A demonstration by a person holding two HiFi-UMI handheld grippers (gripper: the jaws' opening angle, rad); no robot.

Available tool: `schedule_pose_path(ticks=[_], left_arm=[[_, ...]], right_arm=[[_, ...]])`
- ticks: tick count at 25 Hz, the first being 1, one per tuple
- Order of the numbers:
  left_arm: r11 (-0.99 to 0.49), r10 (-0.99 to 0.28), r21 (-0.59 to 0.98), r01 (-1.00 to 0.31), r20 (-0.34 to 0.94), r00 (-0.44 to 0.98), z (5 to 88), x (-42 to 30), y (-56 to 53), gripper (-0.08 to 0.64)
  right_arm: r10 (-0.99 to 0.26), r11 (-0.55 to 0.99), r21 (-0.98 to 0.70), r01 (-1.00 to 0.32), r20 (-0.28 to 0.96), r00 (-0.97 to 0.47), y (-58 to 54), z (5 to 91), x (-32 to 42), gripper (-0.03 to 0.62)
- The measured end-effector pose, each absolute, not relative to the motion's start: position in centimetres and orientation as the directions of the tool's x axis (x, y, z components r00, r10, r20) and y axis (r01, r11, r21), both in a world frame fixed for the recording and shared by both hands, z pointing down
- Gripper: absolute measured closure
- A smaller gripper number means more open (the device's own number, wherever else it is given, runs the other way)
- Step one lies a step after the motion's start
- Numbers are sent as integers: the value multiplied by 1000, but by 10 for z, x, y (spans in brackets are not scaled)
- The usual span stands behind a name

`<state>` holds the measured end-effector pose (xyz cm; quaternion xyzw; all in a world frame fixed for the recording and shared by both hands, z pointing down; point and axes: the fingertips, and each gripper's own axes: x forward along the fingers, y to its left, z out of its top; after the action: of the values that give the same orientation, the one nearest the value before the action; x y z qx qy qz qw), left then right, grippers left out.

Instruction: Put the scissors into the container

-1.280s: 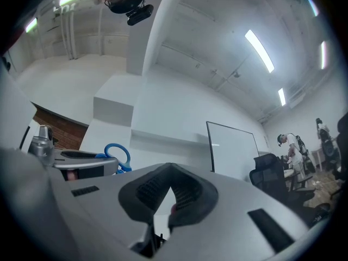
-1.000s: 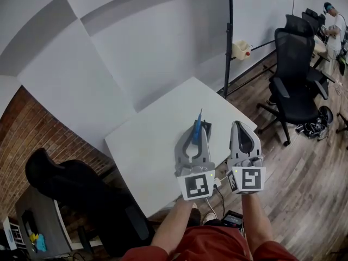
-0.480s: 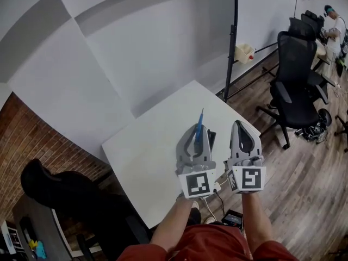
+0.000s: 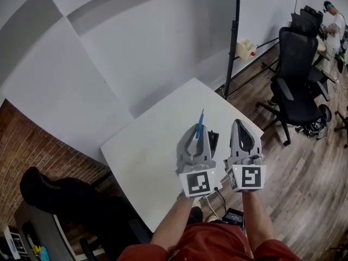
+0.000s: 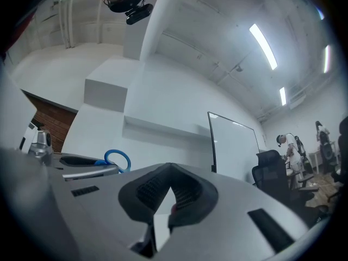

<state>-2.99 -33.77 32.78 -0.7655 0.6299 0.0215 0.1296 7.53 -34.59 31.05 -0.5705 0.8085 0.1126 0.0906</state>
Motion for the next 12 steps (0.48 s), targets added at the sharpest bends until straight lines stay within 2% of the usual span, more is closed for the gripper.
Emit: schedule_pose_path(ticks=[12], left_arm=[[-212,-969,-209,-954,-81,233,392,-33,-349,509]], right_arm=[[-915,312,71,-947,-245,-320,-350,327,69,584]])
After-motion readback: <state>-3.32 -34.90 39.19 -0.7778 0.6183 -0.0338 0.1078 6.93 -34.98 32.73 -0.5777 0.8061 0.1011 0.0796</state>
